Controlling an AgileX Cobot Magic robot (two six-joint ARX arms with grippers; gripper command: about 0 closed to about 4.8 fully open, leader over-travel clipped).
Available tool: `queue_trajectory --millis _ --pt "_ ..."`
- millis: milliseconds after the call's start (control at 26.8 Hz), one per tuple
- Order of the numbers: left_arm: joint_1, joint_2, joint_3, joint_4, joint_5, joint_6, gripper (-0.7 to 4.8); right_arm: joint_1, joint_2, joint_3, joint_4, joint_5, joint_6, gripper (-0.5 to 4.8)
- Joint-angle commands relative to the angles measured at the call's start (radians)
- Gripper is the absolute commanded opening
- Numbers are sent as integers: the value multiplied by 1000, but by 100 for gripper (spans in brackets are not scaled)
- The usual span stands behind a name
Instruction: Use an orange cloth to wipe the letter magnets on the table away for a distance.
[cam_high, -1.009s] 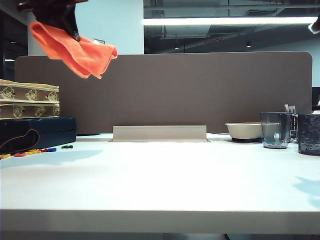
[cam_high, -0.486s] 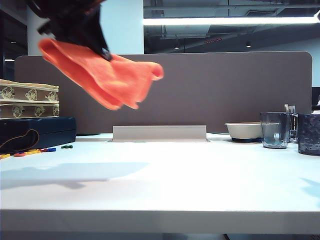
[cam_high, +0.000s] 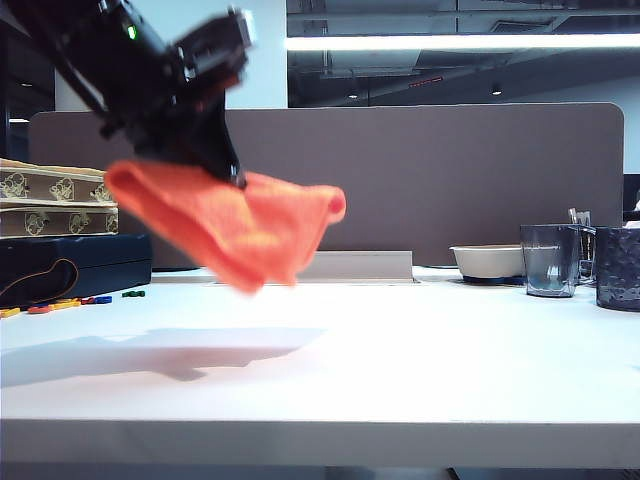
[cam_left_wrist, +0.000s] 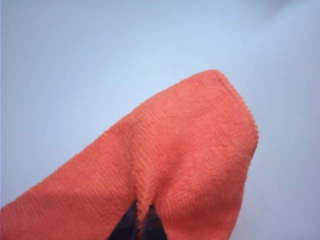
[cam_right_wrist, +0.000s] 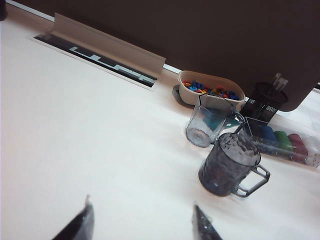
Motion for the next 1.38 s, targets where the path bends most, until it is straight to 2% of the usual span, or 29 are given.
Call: queue_trajectory --millis 37,187,336,598,635,747,897,1009,1233,1382 --pt "-1 58 -2 26 43 -17 -6 0 -23 5 -39 15 0 243" --pt "-1 133 -2 38 47 -41 -6 -2 -48 5 -67 23 0 243" --pt "-1 173 -2 35 110 -43 -6 -2 -67 5 -85 27 -26 243" --pt "-1 175 -2 42 110 -44 -1 -2 -67 5 -85 27 -27 243" --pt "-1 175 -2 42 110 -44 18 -2 -67 5 -85 27 -29 243" --pt "-1 175 -2 45 110 -44 126 -2 -67 5 -85 27 -29 243" --pt "-1 175 -2 45 110 -42 132 -2 -67 5 -88 27 -29 243" --pt "-1 175 -2 44 110 -41 182 -2 -67 5 -89 27 -29 243" --pt "-1 126 -2 32 136 -43 183 -2 -67 5 -89 27 -29 243" --pt "-1 -7 -2 32 82 -39 183 -2 -67 5 -87 27 -29 243"
